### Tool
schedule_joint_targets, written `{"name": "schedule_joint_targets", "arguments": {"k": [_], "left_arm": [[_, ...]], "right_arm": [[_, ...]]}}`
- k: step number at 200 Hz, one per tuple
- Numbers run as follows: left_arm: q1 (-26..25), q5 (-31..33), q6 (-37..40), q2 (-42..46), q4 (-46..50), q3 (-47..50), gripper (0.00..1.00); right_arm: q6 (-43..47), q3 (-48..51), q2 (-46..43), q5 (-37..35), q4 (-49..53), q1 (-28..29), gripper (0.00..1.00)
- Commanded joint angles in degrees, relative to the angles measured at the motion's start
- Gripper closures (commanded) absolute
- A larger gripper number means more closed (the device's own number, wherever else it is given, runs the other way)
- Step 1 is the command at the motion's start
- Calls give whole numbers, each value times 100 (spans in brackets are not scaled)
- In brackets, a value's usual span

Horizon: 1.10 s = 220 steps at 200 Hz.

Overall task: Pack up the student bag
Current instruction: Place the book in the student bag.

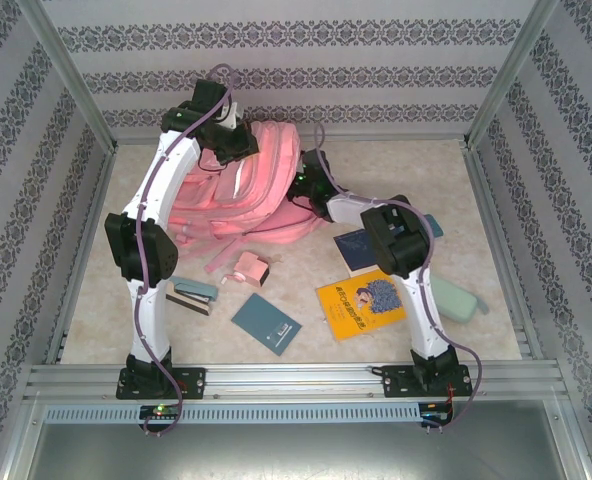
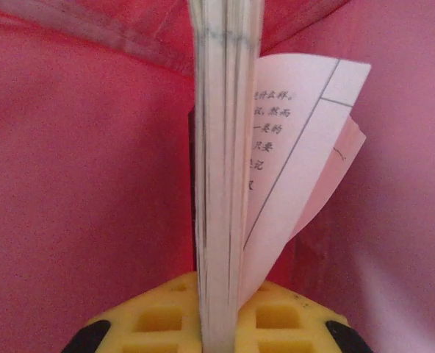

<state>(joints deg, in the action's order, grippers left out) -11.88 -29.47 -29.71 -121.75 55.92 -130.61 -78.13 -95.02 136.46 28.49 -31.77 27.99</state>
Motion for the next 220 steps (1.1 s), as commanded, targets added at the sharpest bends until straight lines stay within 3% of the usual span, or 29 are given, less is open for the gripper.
{"name": "schedule_joint_targets", "arguments": {"k": [1,45,67,100,131,163,171,220], "left_arm": [[-11,-471,-245,238,-748,-5,100],[-34,-532,-250,189,-795,33,100],[-27,-474,-163,189,-721,28,100],[-32,-312,50,213,-578,77,100],[-1,-196,144,201,-547,149,100],[35,-22,327,202,-454,208,100],[65,25,378,205,-430,211,100],[142,638,891,153,-75,330,100]], "right_arm": [[-160,-741,311,-322,68,210,91],[121,-2047,1072,-355,1087,560,85],[191,-2136,1175,-314,1274,628,65],[377,-1479,715,-339,1318,496,42],[649,-683,45,-339,1254,259,32],[819,62,-596,-269,1210,-16,30],[837,253,-739,-248,1199,-87,18],[1208,1611,-1824,-180,1300,-556,24]]}}
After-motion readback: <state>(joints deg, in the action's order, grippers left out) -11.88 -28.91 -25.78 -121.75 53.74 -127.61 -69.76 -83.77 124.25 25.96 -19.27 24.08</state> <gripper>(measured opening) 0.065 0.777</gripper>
